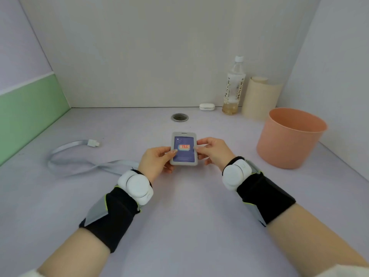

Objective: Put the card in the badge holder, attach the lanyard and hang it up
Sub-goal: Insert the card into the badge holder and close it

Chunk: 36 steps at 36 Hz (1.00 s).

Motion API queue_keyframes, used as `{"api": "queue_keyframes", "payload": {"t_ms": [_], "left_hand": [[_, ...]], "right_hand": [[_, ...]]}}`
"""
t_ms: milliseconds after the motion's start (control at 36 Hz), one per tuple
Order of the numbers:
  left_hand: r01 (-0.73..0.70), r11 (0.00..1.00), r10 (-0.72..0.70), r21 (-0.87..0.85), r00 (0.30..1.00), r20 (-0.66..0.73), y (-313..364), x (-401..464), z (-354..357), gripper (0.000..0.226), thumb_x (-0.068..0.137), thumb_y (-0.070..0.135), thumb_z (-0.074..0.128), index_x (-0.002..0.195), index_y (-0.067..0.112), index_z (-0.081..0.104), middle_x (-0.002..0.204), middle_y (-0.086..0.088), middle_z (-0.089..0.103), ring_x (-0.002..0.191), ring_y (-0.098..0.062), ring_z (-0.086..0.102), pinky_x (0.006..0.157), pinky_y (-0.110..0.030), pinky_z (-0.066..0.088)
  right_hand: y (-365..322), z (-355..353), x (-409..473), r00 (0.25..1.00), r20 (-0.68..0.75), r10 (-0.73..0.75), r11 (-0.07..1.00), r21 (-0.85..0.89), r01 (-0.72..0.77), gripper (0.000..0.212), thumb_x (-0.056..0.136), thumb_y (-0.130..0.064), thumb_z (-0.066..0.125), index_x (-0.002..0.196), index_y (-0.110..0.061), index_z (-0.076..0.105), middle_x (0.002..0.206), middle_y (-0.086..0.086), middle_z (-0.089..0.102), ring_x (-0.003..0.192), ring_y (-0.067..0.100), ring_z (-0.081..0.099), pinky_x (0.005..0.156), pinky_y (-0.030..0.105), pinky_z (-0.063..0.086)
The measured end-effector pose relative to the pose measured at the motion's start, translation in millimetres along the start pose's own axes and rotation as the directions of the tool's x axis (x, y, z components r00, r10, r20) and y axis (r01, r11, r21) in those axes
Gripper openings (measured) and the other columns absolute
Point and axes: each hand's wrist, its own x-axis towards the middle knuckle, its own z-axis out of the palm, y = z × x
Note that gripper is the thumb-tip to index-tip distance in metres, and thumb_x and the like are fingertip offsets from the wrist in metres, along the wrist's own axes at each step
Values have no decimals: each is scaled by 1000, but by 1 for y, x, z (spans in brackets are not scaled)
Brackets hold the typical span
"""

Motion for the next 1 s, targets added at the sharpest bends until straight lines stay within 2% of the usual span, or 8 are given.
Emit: {"api": "queue_keyframes", "payload": {"t_ms": [139,250,444,500,611,778,861,1000], "left_hand": [[35,970,-40,239,999,16,-1,-5,-1,23,94,13,42,93,6,63,58,-9,58,32,-4,50,34,-15,40],[44,914,-83,403,993,79,1,-11,0,29,95,12,36,97,-3,61,54,-6,56,28,-2,46,32,-12,35],[23,832,-100,554,989,109,0,-13,2,25,93,11,35,96,0,58,50,-6,53,28,-6,45,36,-12,36],[17,804,-98,595,990,104,-1,-12,2,18,93,13,38,96,7,54,50,-6,53,40,-14,51,44,-19,43],[1,735,-89,678,991,95,0,-12,4,26,91,12,40,110,-1,53,51,-5,52,73,-35,62,79,-39,51],[3,742,-66,670,995,69,3,-16,3,39,93,21,46,130,7,42,69,-11,62,69,-24,59,79,-31,48],[-23,771,0,636,999,35,7,-15,-4,43,92,23,48,132,9,40,75,-13,62,76,-27,60,79,-31,45],[-82,793,124,604,992,-28,18,-9,-27,34,92,25,48,123,13,50,59,2,56,54,-13,50,72,-30,46]], "right_hand": [[3,2,-5,998,25,54,998,-10,-54,35,85,-6,59,119,1,50,70,6,58,52,12,57,37,14,43],[8,4,-9,996,38,81,996,-36,-80,37,85,-3,58,120,7,49,68,8,56,34,1,54,34,14,40],[11,4,-14,995,40,90,981,-177,-82,34,85,-6,59,117,4,54,68,4,56,57,14,54,38,14,45],[12,4,-14,996,30,87,978,-194,-79,32,84,-6,60,115,3,57,67,5,56,56,13,53,38,13,45],[12,5,-14,997,7,77,972,-221,-74,31,83,-6,62,113,2,59,82,14,59,54,12,51,37,11,43],[14,9,-10,998,-44,46,934,-352,-59,41,81,-12,65,120,-3,55,80,9,60,54,10,54,37,14,44],[10,12,-5,995,-91,-36,907,-422,-5,41,82,-17,64,119,-3,56,88,9,59,59,17,56,45,17,46],[-5,25,4,989,-91,-114,895,-441,63,37,83,-20,62,117,-4,59,111,13,63,101,28,60,92,35,48]]}}
